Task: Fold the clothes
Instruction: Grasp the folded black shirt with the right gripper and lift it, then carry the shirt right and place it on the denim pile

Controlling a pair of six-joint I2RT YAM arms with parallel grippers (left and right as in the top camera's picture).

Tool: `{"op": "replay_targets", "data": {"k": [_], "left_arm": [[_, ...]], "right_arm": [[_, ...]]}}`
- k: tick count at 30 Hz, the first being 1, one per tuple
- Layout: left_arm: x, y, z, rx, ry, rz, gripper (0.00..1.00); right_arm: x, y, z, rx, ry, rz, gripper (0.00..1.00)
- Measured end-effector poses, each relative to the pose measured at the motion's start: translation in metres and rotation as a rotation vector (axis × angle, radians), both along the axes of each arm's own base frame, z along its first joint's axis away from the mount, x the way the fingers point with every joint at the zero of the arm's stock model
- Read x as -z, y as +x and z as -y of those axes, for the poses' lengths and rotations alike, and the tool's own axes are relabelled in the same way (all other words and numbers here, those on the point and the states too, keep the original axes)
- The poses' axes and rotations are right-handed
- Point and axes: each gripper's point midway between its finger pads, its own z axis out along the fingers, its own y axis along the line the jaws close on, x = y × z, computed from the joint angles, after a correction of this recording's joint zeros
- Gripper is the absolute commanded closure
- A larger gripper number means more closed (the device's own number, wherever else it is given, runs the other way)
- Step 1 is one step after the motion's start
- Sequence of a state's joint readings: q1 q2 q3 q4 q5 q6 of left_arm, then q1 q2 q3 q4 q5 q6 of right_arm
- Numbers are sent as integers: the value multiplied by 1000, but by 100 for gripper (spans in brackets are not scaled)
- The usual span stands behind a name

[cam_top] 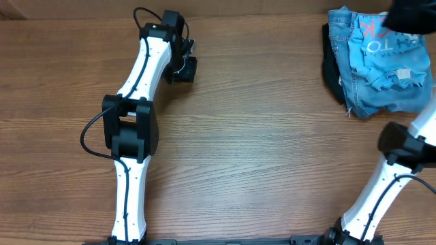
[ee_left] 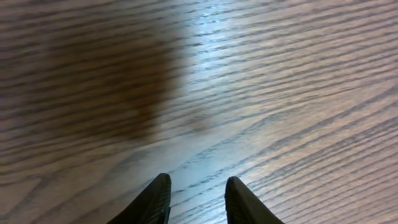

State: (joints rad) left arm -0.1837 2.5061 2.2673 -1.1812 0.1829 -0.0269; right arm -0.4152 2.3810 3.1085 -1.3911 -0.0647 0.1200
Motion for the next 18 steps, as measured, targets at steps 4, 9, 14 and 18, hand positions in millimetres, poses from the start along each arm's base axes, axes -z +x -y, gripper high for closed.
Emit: {"op": "replay_targets", "data": {"k": [4,9,14,18], "left_arm": [[0,4,-18,-36,0,0,67],[0,6,-28,-56,1,1,67],[0,7,-29,-57,0,3,67],[0,8,-32,-62,0,3,66]], "right_arm": [[1,-26,42,80,-156,-91,96],[21,-39,74,124,-324,-261,96],[71,-20,100,116,-381,-370,96],[65,-3,102,104,-485,-355,96]]}}
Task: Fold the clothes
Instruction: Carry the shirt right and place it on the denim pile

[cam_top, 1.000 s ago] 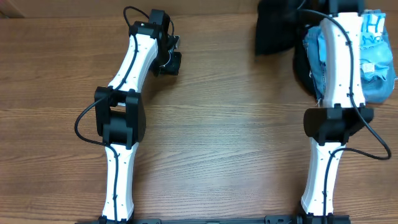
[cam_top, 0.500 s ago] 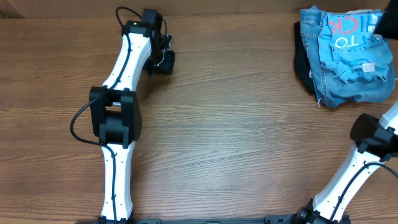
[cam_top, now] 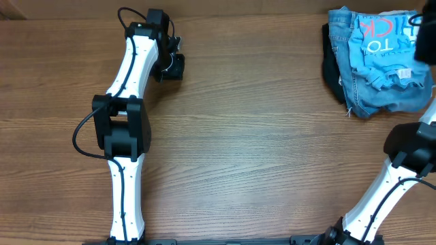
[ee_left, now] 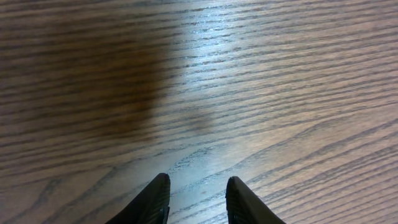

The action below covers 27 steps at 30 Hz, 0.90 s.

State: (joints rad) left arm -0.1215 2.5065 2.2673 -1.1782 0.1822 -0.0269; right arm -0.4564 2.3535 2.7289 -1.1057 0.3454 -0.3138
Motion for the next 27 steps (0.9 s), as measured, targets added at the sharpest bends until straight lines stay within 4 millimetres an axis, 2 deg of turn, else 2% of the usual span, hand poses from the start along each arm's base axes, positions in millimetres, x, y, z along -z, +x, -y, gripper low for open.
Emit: {"op": "replay_targets", "data": {"k": [2,6,9,11,13,14,17,19,20,22,23,27], "left_arm": [[0,-1,0,0,0,-3,66],[0,-1,0,0,0,-2,66],[0,-1,0,0,0,-5,66],[1,-3,0,0,2,-14,65],[1,-4,0,0,2,-16,64],[1,-4,0,0,1,-15,63],[1,-4,-1,0,3,-15,62],[1,-4,-1,-1,5,-15,62],[1,-4,-1,0,5,-15,62],[1,-4,-1,0,6,-17,62],[1,-4,-1,0,5,-17,62],[1,-3,-1,-1,5,-12,62]], "right_arm": [[-6,1,3,3,-54,-10,96],[8,-3,-1,-48,-58,-99,96],[36,3,-12,-98,-31,-171,96],[47,15,-36,-153,-17,-195,96],[49,34,-77,-229,-20,-200,96],[53,42,-108,-273,-5,-211,96],[67,57,-182,-395,56,-228,96],[90,64,-211,-440,87,-253,96],[115,66,-222,-459,108,-281,96],[138,69,-222,-453,124,-292,96],[142,73,-221,-448,129,-271,96],[130,81,-219,-438,124,-217,96]]}}
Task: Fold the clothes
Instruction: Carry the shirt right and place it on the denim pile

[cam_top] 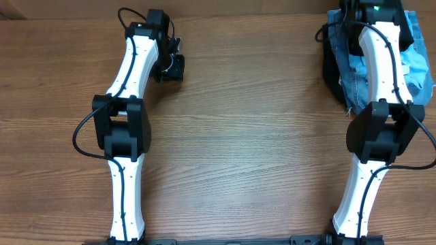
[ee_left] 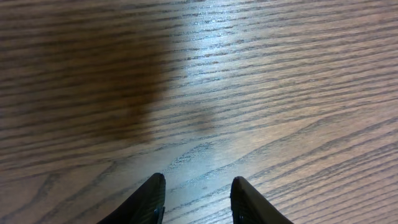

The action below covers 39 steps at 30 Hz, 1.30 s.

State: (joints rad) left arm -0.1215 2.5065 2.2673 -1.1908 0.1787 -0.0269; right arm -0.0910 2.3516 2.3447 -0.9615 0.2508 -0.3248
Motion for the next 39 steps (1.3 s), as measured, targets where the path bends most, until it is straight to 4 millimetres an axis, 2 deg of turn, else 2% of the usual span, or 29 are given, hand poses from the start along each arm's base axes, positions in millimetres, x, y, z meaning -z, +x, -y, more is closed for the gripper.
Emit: {"op": "replay_targets", "data": {"k": [1,3,4,5,6,7,8,9,10,13,16,17,19,24,27,31,33,35,36,39], "left_arm": [[0,0,0,0,0,2,62],[0,0,0,0,0,2,62],[0,0,0,0,0,2,62],[0,0,0,0,0,2,62],[0,0,0,0,0,2,62],[0,0,0,0,0,2,62],[0,0,0,0,0,2,62],[0,0,0,0,0,2,62],[0,1,0,0,0,2,62],[0,2,0,0,0,7,62],[0,2,0,0,0,7,62],[0,2,0,0,-1,8,62],[0,2,0,0,-1,8,62],[0,-2,-2,-4,1,-12,62],[0,-3,-3,-5,2,-13,62],[0,-3,-3,-5,2,-13,62],[0,-3,-3,-5,2,-13,62],[0,-3,-3,-5,2,-13,62],[0,-3,-3,-5,2,-13,62],[0,-3,-3,-5,2,-13,62]], "right_arm": [[-12,3,1,9,-1,30,96],[-52,8,10,44,-29,114,96],[-82,10,19,66,-55,180,96],[-119,6,34,97,-81,256,96],[-145,-5,54,134,-99,298,96],[-160,-12,69,162,-109,326,96],[-170,-22,94,204,-118,345,96],[-173,-32,120,245,-125,348,96],[-171,-49,159,315,-136,337,96],[-172,-83,227,418,-137,346,96],[-164,-106,261,453,-99,331,96],[-161,-107,262,447,-87,327,96],[-148,-98,256,425,-61,315,96],[-104,-68,220,365,31,253,96],[-95,-50,184,312,57,230,96],[-80,-23,109,199,94,179,96],[-65,-7,66,132,110,149,96],[-45,2,37,88,118,111,96],[-31,3,26,71,123,80,96],[9,1,23,72,132,8,96]]}}
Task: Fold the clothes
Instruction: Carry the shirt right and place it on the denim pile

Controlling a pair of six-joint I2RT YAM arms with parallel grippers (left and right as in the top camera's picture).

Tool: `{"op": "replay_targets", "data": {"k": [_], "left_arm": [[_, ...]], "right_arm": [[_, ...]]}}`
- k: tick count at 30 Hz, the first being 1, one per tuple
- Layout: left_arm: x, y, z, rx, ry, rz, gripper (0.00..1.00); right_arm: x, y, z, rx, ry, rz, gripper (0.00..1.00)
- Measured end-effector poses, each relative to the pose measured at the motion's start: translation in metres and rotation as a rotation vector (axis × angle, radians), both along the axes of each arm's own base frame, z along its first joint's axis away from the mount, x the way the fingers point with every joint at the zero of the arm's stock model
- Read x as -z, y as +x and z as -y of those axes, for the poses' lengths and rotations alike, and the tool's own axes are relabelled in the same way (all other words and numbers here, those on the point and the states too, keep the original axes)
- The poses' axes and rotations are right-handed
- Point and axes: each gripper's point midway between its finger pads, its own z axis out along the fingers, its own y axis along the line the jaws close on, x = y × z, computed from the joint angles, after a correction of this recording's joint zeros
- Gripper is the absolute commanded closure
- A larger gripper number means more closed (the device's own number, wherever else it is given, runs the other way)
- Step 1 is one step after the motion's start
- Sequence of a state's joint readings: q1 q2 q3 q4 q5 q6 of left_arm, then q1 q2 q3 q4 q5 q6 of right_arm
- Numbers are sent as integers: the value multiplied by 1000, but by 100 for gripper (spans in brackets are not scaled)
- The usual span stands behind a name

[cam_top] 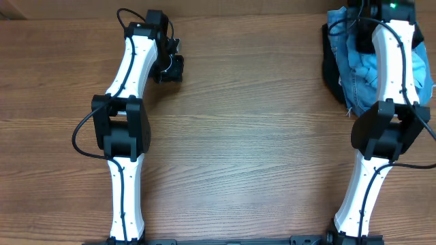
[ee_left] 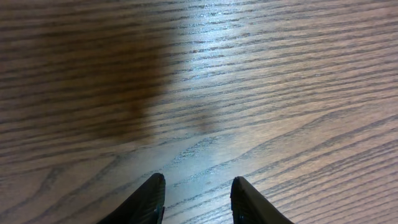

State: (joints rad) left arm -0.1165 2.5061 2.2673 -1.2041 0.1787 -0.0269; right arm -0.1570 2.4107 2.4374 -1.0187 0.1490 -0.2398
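Observation:
The clothes are one pile (cam_top: 359, 82) at the table's far right corner: frayed denim shorts, a light blue garment on top and a black one (cam_top: 331, 68) along the left side. My right arm (cam_top: 390, 61) stretches over the pile. Its gripper (cam_top: 365, 9) is at the pile's far edge, at the top border of the overhead view, with its fingers not visible. My left gripper (cam_top: 170, 68) hovers low over bare wood at the far left, well away from the clothes. In the wrist view the left gripper (ee_left: 198, 182) stands open with nothing between its fingers.
The wooden table (cam_top: 245, 136) spans the whole view. Its far edge runs just behind the pile and the left gripper. Both arm bases sit at the near edge.
The right arm's wrist has shifted slightly to the right over the pile, so more of the blue cloth on its left shows. The left arm and its open fingers are unchanged.
At first the left gripper hovered open over bare wood and the right arm was at the right edge. The left gripper then stood a little further left. Later the right arm lay stretched across the pile to its far edge, where it remains.

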Motion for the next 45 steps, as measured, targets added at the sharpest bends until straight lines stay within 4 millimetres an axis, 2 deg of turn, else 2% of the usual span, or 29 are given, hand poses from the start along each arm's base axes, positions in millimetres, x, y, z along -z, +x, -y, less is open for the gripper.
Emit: {"op": "replay_targets", "data": {"k": [3,10,12,14,15,17,19,21,22,24,26,31,34,40,43,45], "left_arm": [[0,0,0,0,0,0,62],[0,0,0,0,0,1,60],[0,0,0,0,0,1,59],[0,0,0,0,0,2,59],[0,1,0,0,0,5,59],[0,2,0,0,-1,9,59],[0,3,0,0,-1,12,59],[0,3,0,0,-1,12,59],[0,3,0,0,-1,12,59],[0,3,0,0,-1,12,59],[0,3,0,0,-1,12,59],[0,3,0,0,-1,12,58],[0,2,0,0,0,7,58],[0,2,0,0,0,7,58],[1,2,-3,-3,18,8,58],[1,1,-6,-5,35,6,58]], "right_arm": [[12,1,0,-1,5,-15,96],[7,8,1,38,28,33,96],[-2,8,7,69,45,56,97],[-38,11,31,117,45,143,96],[-49,5,53,157,44,164,96],[-64,-7,89,218,42,193,96],[-73,-27,140,306,28,216,96],[-75,-56,196,412,12,220,96],[-75,-67,214,446,7,220,96],[-76,-78,233,481,1,225,96],[-77,-83,242,488,7,231,96],[-75,-76,229,451,26,227,96],[-68,-59,188,357,37,180,96],[-56,-24,81,158,71,106,96],[-52,-13,44,92,80,93,96],[-38,-8,30,72,77,73,96]]}}
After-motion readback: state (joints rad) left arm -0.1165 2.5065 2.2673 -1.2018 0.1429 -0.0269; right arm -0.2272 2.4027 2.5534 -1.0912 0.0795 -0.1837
